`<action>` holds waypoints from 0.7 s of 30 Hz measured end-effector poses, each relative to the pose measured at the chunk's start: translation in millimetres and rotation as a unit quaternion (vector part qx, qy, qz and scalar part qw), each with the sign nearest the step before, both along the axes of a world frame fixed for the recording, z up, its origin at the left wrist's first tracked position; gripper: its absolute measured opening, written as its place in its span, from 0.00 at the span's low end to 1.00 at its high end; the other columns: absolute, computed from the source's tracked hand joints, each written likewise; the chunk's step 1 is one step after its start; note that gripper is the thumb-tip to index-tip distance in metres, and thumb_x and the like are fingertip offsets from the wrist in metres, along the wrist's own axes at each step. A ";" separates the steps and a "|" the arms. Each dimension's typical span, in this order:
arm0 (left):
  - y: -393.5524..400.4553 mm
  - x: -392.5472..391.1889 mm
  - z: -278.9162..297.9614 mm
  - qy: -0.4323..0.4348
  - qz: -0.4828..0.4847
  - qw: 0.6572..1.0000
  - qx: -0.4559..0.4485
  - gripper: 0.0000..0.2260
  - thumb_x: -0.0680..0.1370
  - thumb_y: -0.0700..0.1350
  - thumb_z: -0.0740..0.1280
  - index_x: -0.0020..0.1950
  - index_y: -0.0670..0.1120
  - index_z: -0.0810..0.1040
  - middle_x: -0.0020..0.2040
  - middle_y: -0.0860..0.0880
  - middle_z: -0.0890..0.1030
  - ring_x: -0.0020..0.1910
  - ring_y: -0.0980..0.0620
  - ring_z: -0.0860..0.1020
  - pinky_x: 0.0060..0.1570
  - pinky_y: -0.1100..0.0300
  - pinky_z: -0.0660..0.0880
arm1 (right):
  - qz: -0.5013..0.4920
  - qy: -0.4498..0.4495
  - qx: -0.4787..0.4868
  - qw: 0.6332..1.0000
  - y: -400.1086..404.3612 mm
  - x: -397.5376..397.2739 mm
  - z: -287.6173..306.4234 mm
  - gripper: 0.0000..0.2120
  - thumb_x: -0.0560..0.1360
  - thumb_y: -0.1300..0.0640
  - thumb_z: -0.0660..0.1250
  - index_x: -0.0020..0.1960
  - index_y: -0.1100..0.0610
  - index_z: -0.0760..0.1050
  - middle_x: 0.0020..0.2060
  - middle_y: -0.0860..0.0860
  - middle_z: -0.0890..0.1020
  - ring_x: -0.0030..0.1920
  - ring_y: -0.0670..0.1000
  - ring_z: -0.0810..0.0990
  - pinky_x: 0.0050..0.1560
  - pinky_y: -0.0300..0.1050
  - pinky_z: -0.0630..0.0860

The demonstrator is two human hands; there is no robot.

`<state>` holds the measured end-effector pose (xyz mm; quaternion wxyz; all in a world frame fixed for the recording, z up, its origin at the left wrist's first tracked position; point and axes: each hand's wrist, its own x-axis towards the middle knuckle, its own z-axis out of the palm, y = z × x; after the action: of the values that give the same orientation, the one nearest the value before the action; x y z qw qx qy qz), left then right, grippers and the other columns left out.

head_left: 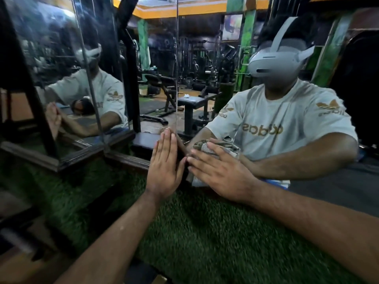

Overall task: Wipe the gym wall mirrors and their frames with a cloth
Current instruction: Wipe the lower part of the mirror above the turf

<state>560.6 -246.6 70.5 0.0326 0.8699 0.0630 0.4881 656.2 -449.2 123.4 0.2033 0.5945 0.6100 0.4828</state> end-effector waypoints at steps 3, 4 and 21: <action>-0.4 -4.7 3.2 -0.014 -0.035 0.999 -0.031 0.28 0.85 0.51 0.54 0.82 0.40 0.53 0.83 0.42 0.53 0.82 0.47 0.50 0.80 0.48 0.51 | -0.021 0.002 0.068 0.997 10.6 -3.8 46.5 0.27 0.81 0.52 0.52 0.79 0.57 0.67 0.80 0.59 0.65 0.82 0.61 0.59 0.80 0.67 0.46; -1.1 -6.5 4.8 -0.023 -0.045 0.998 -0.039 0.28 0.84 0.48 0.56 0.82 0.40 0.55 0.83 0.43 0.54 0.82 0.48 0.51 0.80 0.48 0.52 | -0.038 0.003 0.115 0.993 15.8 -6.7 62.4 0.28 0.81 0.50 0.53 0.79 0.57 0.66 0.81 0.59 0.64 0.82 0.61 0.59 0.80 0.68 0.44; 63.8 -13.7 30.2 -0.049 -0.053 0.996 -0.054 0.27 0.85 0.47 0.58 0.82 0.42 0.56 0.83 0.41 0.52 0.83 0.45 0.49 0.79 0.44 0.54 | -0.041 0.025 0.340 0.939 77.9 -21.2 53.2 0.28 0.82 0.49 0.63 0.79 0.58 0.68 0.81 0.61 0.63 0.81 0.63 0.60 0.78 0.73 0.55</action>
<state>546.9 -182.7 100.7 0.1084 0.8443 0.0415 0.5232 635.1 -371.3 176.6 -0.0064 0.6647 0.3890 0.6378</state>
